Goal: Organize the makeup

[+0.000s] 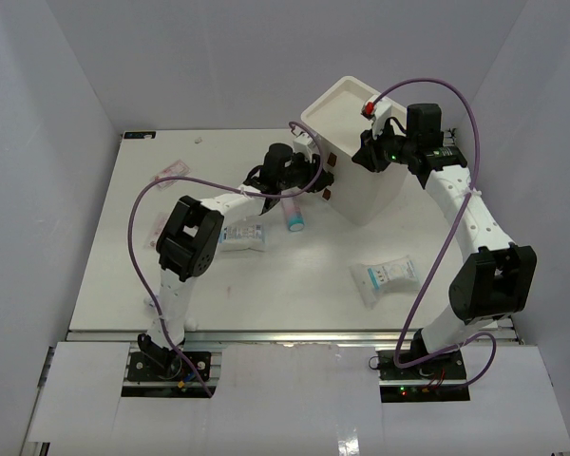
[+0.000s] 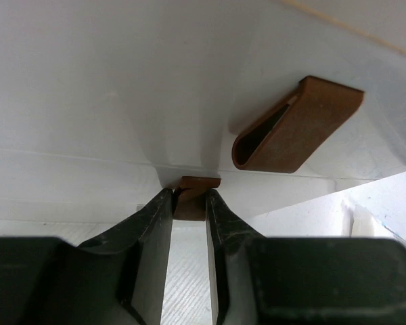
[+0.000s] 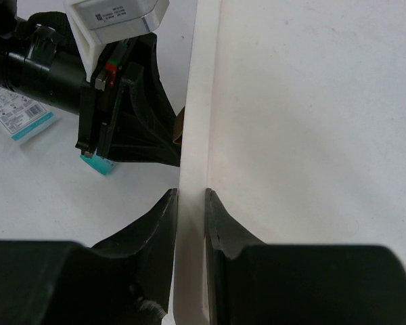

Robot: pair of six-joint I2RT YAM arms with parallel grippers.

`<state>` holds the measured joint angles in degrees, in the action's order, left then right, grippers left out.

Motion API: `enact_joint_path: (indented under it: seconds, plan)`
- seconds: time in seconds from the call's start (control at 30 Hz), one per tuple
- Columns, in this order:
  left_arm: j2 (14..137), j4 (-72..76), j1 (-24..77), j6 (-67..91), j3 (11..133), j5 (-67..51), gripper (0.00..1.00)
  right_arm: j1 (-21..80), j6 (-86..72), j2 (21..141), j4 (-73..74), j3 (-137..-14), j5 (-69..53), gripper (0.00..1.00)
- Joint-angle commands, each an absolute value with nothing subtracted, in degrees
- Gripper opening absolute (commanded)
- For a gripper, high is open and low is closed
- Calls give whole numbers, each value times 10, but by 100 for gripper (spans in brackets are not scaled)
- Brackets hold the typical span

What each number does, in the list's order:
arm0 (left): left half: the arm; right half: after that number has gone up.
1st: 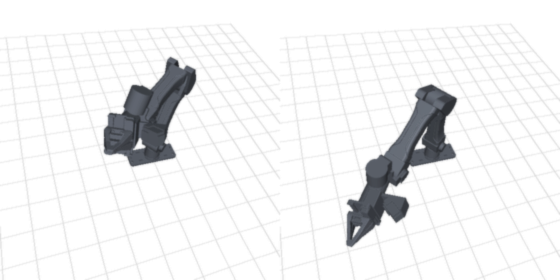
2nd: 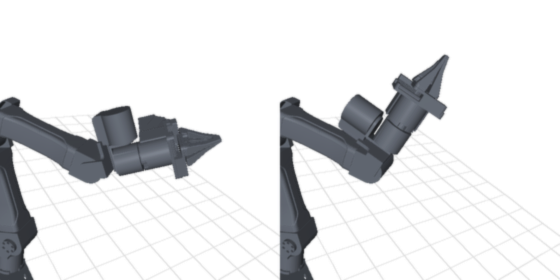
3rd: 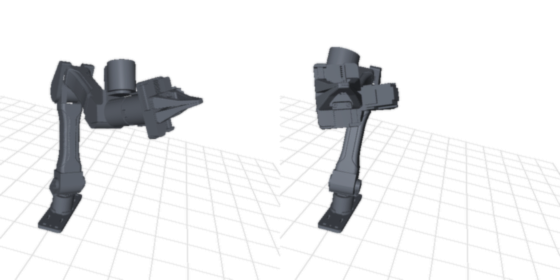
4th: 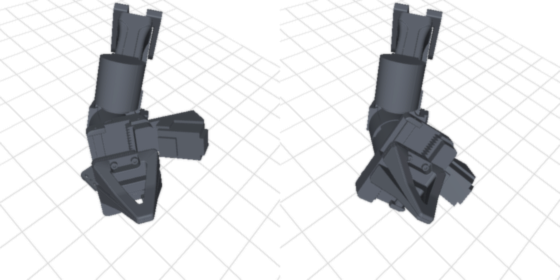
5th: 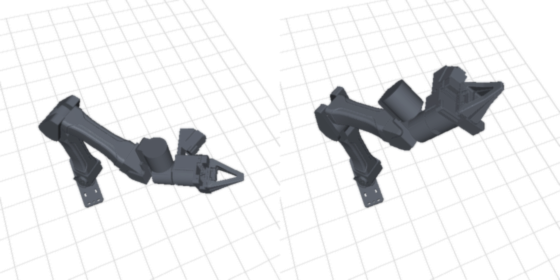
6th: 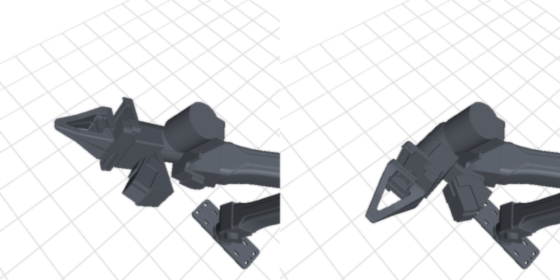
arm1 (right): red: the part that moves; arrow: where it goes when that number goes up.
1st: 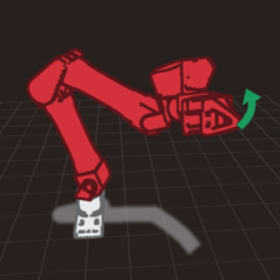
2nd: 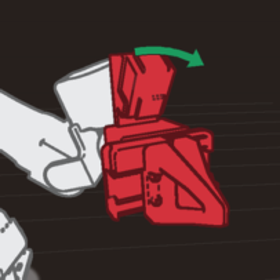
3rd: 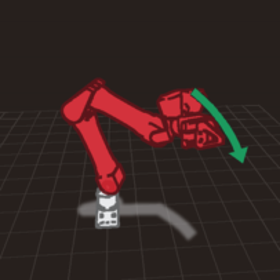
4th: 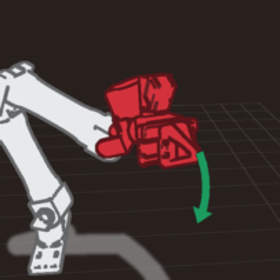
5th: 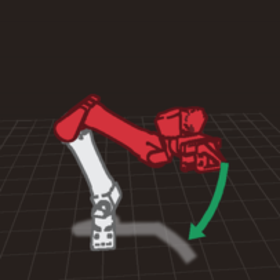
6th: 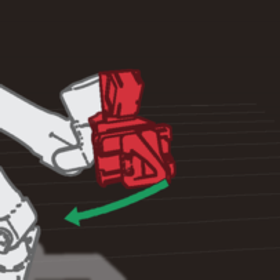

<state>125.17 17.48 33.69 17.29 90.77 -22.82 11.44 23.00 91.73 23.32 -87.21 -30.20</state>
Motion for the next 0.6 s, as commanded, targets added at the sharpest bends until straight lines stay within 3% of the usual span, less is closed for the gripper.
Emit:
enact_joint_path:
  seconds: [0.0,0.23,0.57]
  plan:
    - [1246,181,342,173,924,-222,26,136,220,903,295,-851,-354,8]
    - [1207,198,342,163,870,-221,0,136,224,902,294,-846,-337,8]
    - [1086,225,341,154,714,-231,0,130,219,910,289,-846,-294,8]
